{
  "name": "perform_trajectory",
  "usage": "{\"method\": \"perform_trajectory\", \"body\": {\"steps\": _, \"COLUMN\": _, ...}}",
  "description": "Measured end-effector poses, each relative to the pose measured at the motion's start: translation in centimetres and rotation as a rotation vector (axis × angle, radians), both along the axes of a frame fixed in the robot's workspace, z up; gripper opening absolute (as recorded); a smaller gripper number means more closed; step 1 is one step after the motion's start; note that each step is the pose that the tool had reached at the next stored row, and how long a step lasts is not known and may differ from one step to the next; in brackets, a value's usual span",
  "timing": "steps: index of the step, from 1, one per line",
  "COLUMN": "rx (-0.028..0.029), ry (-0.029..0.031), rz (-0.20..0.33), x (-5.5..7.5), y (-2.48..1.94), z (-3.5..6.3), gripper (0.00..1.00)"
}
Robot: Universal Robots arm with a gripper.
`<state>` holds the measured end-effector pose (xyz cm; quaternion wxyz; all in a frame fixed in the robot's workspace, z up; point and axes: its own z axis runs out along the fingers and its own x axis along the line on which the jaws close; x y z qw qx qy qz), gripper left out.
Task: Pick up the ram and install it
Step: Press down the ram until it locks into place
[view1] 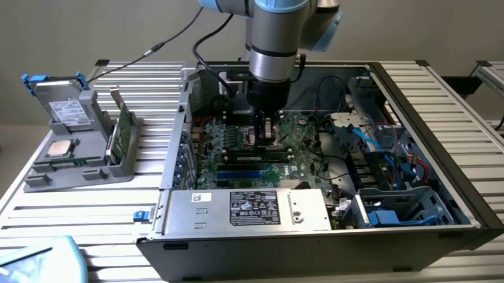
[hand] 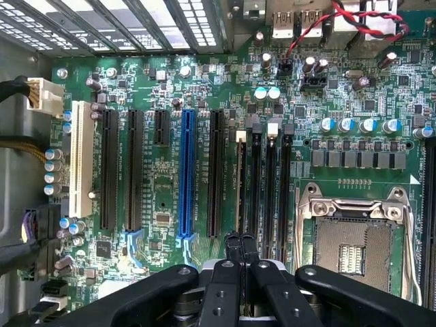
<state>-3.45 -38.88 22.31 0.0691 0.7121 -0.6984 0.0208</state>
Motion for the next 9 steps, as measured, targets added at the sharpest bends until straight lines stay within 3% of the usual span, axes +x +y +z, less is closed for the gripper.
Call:
{"method": "perform_trajectory", "body": {"steps": 2, "rx": 0.0024, "ry": -0.0011, "rz": 0.0, "x": 0.0, "y": 0.04, "z": 0.57, "gripper": 0.11}}
{"method": "perform_trajectory", "body": {"steps": 9, "rx": 0.0007, "ry": 0.0007, "rz": 0.0, "x": 0.1, "y": 0.01, "z": 3.21, "gripper": 0.11}}
